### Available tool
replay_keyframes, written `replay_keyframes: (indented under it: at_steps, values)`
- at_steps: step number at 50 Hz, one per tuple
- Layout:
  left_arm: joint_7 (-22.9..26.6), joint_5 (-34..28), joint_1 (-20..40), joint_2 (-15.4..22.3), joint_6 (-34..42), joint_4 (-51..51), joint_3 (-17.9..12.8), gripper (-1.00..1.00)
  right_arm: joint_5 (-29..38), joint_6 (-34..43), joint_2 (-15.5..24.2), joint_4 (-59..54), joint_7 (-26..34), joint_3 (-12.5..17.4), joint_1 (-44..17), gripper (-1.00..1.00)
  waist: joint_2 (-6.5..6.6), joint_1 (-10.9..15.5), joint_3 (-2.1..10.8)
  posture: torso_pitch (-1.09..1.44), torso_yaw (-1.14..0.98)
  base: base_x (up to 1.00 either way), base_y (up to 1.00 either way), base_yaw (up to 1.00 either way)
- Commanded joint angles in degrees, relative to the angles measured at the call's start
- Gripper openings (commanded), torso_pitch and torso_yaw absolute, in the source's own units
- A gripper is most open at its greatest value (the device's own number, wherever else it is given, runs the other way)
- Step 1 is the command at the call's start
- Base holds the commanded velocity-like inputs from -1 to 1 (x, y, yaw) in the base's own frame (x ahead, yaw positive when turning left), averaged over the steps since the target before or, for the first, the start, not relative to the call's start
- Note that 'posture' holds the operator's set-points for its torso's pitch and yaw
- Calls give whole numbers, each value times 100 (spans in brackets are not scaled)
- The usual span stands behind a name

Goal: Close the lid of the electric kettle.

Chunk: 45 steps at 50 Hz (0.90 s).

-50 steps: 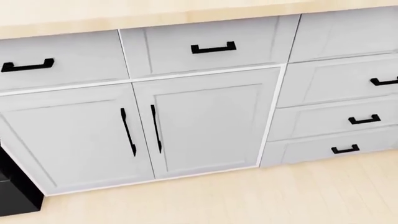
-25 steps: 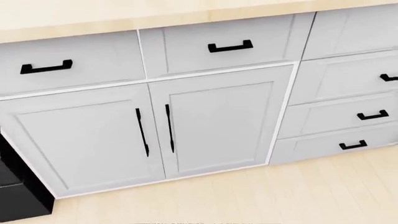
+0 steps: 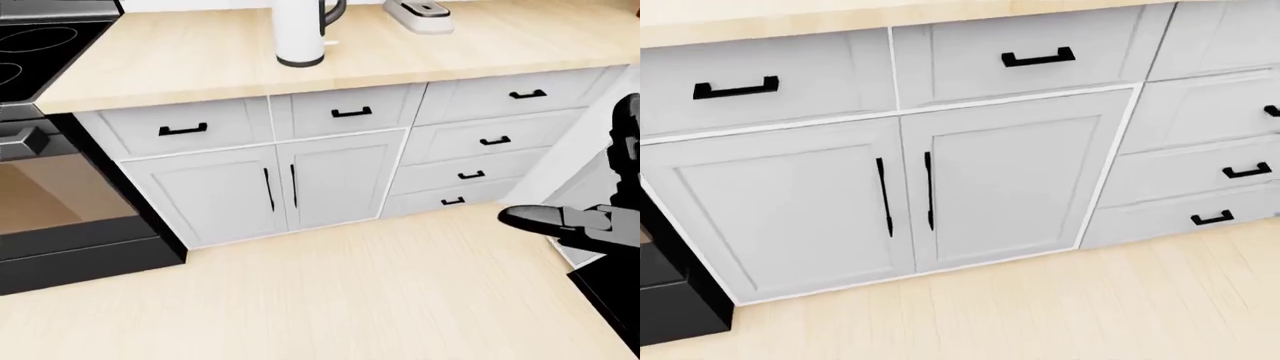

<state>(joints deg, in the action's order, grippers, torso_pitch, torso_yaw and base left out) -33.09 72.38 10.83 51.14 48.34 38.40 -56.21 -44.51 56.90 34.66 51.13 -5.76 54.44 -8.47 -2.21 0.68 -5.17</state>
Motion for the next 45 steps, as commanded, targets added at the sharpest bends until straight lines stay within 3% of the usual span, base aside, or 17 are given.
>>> replay_keyframes:
  at_steps: [1, 18, 19, 22, 27, 30, 34, 37, 39, 40, 41, 45]
  values:
    - [21, 10, 76, 145, -112, 85, -87, 100, 20, -119, 89, 42, -32, 84, -41, 100, 119, -8, 67, 0, 0, 0, 0, 0]
    - [73, -127, 115, 132, -44, 138, -31, 100, -212, -82, 139, -31, -280, 47, -67, 100, 255, -44, 171, 0, 0, 0, 0, 0]
    - [65, -130, 118, 122, -45, 149, -12, 100, -168, -127, 123, -48, -253, 20, -39, 100, 268, -53, 297, 0, 0, 7, 0, 0]
    - [73, -163, 124, 96, -55, 161, 32, 100, -181, -104, 124, -34, -276, -3, -61, 100, 301, -56, 157, 0, 0, 15, 0, 0]
    - [86, -166, 131, 84, -39, 164, 31, 100, -144, -112, 103, -23, -237, -27, -57, 100, 391, -69, 169, 0, 0, 18, 0, 0]
    - [67, -114, 130, 121, -13, 149, -29, 100, -174, -107, 113, -39, -230, 27, -56, 100, 332, -62, 217, 0, 0, 18, 0, 0]
    - [44, -61, 115, 150, -5, 141, -74, 100, -209, -77, 137, -24, -260, 46, -67, 100, 359, -43, 236, 0, 0, 18, 0, 0]
    - [88, -133, 100, 122, -47, 135, -38, 100, -144, -158, 110, -58, -224, -6, -42, 100, 182, -3, 223, 0, 0, 18, 0, 0]
    - [124, -191, 97, 86, -66, 132, -5, 100, -139, -163, 108, -65, -218, -4, -40, 100, -87, -1, 281, 0, 0, 18, 0, 0]
    - [131, -200, 96, 81, -64, 132, -6, 100, -152, -147, 109, -53, -225, 4, -43, 100, 136, -57, 237, 0, 0, 19, 0, 0]
    - [132, -197, 102, 82, -58, 132, -14, 100, -178, -122, 118, -40, -237, 18, -52, 100, 10, -29, 212, 0, 0, 17, 0, 0]
    - [100, -142, 113, 105, -22, 138, -53, 100, -150, -143, 117, -44, -225, 6, -43, 100, 85, -72, 232, 0, 0, 18, 0, 0]
